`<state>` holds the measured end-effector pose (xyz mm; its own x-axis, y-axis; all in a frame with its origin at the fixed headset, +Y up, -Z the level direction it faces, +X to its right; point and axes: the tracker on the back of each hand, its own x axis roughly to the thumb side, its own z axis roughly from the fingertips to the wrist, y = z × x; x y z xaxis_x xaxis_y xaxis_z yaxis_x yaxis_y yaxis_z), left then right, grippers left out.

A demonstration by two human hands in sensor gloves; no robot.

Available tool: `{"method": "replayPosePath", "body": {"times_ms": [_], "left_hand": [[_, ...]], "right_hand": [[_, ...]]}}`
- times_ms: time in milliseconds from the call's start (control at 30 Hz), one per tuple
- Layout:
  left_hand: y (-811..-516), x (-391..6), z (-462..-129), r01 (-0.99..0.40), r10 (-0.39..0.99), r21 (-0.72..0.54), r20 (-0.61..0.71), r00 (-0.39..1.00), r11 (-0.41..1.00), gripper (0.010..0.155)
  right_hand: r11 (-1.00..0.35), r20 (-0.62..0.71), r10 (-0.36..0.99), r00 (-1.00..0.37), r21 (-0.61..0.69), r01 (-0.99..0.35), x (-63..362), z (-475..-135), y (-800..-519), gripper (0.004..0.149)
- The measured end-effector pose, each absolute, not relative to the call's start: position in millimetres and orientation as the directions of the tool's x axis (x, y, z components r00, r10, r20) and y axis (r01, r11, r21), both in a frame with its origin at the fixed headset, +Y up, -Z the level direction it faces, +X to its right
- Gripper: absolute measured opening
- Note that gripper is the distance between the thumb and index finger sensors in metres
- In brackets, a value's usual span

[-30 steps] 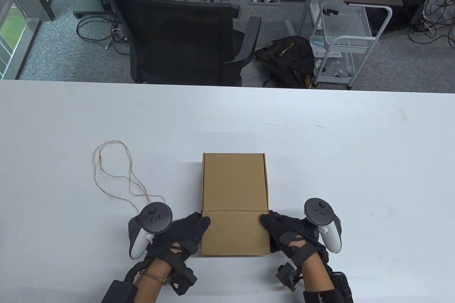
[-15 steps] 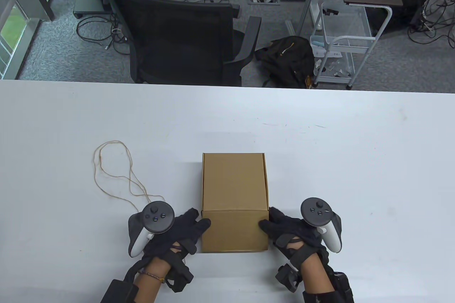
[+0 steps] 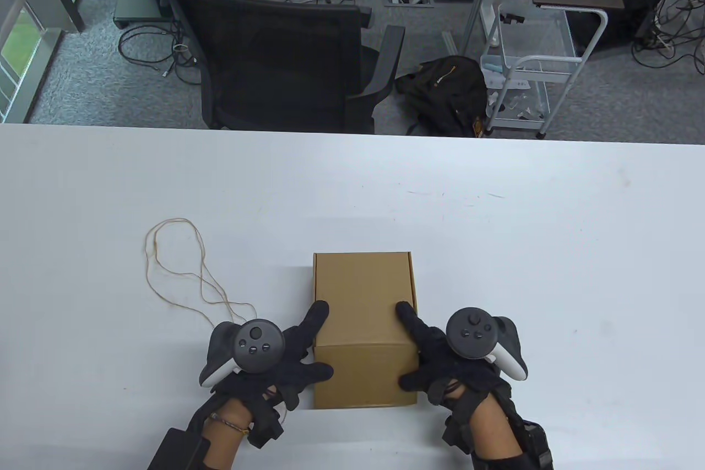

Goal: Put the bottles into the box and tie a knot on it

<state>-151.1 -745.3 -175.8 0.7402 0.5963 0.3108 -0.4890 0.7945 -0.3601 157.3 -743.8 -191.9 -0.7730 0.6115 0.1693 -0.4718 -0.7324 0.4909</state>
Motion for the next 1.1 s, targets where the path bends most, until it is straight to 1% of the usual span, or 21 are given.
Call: {"method": "replayPosePath", "body": {"times_ms": [33, 67, 133, 167, 200, 233, 267, 300, 367, 467, 500, 533, 600, 633, 700, 800, 900, 1033, 1100], "left_hand": [[-745, -151, -176, -0.453, 0.566, -0.364, 0.320, 0.760, 0.814, 0.106], [-744, -151, -177, -0.416, 0.532, -0.362, 0.332, 0.779, 0.834, 0.107], [-743, -149, -177, -0.363, 0.474, -0.339, 0.349, 0.809, 0.868, 0.109], [-742, -148, -177, -0.332, 0.439, -0.321, 0.360, 0.823, 0.887, 0.108], [-741, -147, -178, -0.294, 0.394, -0.298, 0.376, 0.839, 0.908, 0.109], [-740, -147, -178, -0.277, 0.374, -0.285, 0.383, 0.845, 0.918, 0.109], [-740, -146, -178, -0.264, 0.354, -0.264, 0.395, 0.848, 0.928, 0.109], [-740, -145, -178, -0.258, 0.338, -0.241, 0.400, 0.852, 0.936, 0.110], [-740, -144, -178, -0.231, 0.311, -0.229, 0.427, 0.849, 0.946, 0.111], [-738, -139, -176, -0.153, 0.211, -0.158, 0.479, 0.852, 0.975, 0.114], [-739, -137, -175, -0.147, 0.196, -0.136, 0.496, 0.846, 0.980, 0.115], [-739, -135, -174, -0.134, 0.175, -0.117, 0.509, 0.842, 0.984, 0.115], [-741, -133, -172, -0.110, 0.146, -0.099, 0.526, 0.838, 0.989, 0.117], [-742, -131, -171, -0.089, 0.120, -0.085, 0.523, 0.844, 0.992, 0.118], [-743, -129, -170, -0.085, 0.090, -0.034, 0.519, 0.850, 0.996, 0.120], [-745, -125, -168, -0.030, 0.008, 0.032, 0.524, 0.852, 0.999, 0.120], [-745, -122, -166, -0.018, -0.024, 0.074, 0.527, 0.850, 0.997, 0.117], [-746, -117, -161, 0.034, -0.142, 0.209, 0.528, 0.837, 0.977, 0.113], [-746, -115, -160, 0.059, -0.180, 0.242, 0.518, 0.836, 0.969, 0.112]], "right_hand": [[-0.774, 0.200, 0.566, -0.800, 0.462, -0.432, 154, -191, -741, 0.107], [-0.828, 0.230, 0.493, -0.839, 0.420, -0.371, 151, -190, -738, 0.108], [-0.879, 0.276, 0.397, -0.875, 0.389, -0.277, 147, -190, -737, 0.111], [-0.918, 0.307, 0.318, -0.897, 0.336, -0.211, 144, -188, -737, 0.113], [-0.931, 0.356, 0.286, -0.890, 0.323, -0.170, 142, -187, -737, 0.113], [-0.938, 0.375, 0.278, -0.884, 0.305, -0.166, 140, -185, -738, 0.114], [-0.951, 0.414, 0.266, -0.870, 0.258, -0.167, 139, -184, -738, 0.113], [-0.958, 0.463, 0.258, -0.848, 0.238, -0.162, 140, -185, -739, 0.112], [-0.964, 0.486, 0.251, -0.837, 0.200, -0.173, 142, -184, -743, 0.112], [-0.948, 0.559, 0.319, -0.765, 0.198, -0.250, 145, -186, -752, 0.113], [-0.942, 0.560, 0.335, -0.758, 0.203, -0.266, 145, -186, -754, 0.113], [-0.946, 0.566, 0.324, -0.758, 0.178, -0.271, 144, -183, -756, 0.113], [-0.966, 0.624, 0.247, -0.741, 0.093, -0.243, 139, -179, -758, 0.115], [-0.980, 0.627, 0.179, -0.758, 0.044, -0.195, 137, -178, -759, 0.116], [-0.976, 0.642, 0.161, -0.750, -0.011, -0.219, 136, -176, -760, 0.115], [-0.974, 0.654, 0.117, -0.747, -0.073, -0.216, 135, -175, -760, 0.114], [-0.971, 0.662, 0.042, -0.748, -0.150, -0.187, 132, -173, -759, 0.112], [-0.952, 0.648, -0.088, -0.757, -0.279, -0.128, 126, -169, -759, 0.109], [-0.939, 0.641, -0.133, -0.756, -0.326, -0.112, 125, -167, -761, 0.108]]}}
